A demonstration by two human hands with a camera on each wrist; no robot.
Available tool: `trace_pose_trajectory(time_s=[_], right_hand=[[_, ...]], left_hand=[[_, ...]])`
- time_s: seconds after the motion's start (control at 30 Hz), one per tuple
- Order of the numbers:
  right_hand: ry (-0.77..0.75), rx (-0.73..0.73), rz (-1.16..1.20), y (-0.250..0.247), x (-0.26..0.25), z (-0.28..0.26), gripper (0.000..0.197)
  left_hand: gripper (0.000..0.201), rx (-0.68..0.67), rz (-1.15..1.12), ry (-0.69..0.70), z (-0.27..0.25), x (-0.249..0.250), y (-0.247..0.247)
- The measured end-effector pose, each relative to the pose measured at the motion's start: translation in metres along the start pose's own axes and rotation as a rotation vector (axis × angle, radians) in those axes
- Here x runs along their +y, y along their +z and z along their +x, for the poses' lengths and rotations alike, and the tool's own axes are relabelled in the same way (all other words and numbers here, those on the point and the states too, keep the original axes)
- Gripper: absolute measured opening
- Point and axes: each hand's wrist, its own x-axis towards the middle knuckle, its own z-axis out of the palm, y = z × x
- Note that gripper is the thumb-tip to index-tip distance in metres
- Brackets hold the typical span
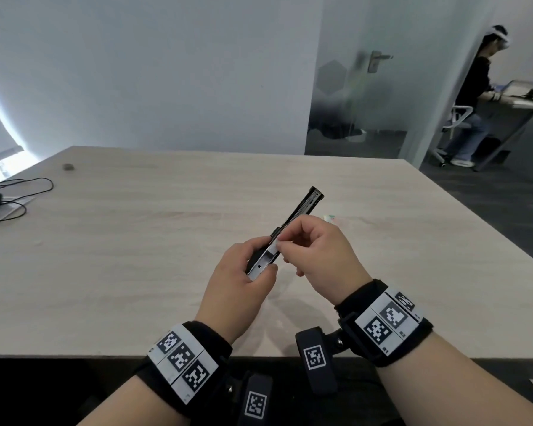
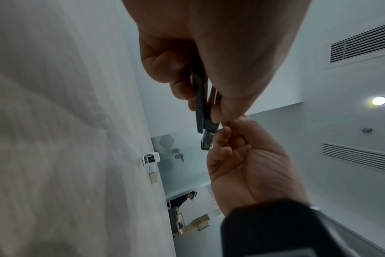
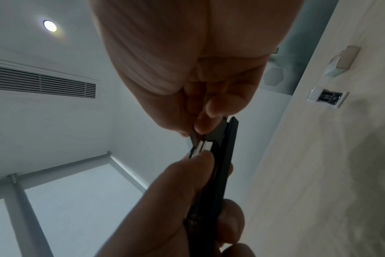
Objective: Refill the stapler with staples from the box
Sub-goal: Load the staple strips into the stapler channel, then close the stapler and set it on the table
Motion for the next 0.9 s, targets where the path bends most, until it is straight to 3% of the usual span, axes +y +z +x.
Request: trace_pose_trajectory(time_s=[0.2, 0.37, 0.5, 0.57, 0.63, 0.7, 0.77, 0.9], right_hand=[[-0.047, -0.025, -0.081, 0.0, 0.004, -0.002, 0.018], [-0.188, -0.026, -0.208, 0.002, 0.005, -0.005, 0.012], [-0.251, 0.023, -0.132, 0.001, 0.003, -0.01, 0.014], [-0.166, 0.189, -0.007, -0.004, 0.004, -0.008, 0.014], [0.081, 0.336, 0.267, -0.009, 0.005, 0.0, 0.015], [0.298, 0.347, 0.522, -0.012, 0.005, 0.008, 0.02], [0.305, 0.29, 0.679, -0.012, 0.004, 0.011, 0.027], [0.114, 0.212, 0.817, -0.009, -0.002, 0.008, 0.018]], left_hand=[[0.04, 0.006, -0.026, -0.014, 0.0, 0.002, -0.001], [0.036, 0.009, -0.072, -0.013, -0.002, 0.004, 0.0], [0.036, 0.032, -0.143, -0.019, -0.001, 0.004, -0.002], [0.038, 0.037, -0.223, -0.051, -0.002, 0.004, -0.003], [0.038, 0.0, -0.367, -0.105, -0.005, 0.005, -0.006], [0.037, -0.053, -0.496, -0.154, -0.006, 0.007, -0.007], [0.034, -0.109, -0.561, -0.176, -0.006, 0.007, -0.008], [0.033, -0.214, -0.53, -0.184, -0.005, 0.008, -0.007]])
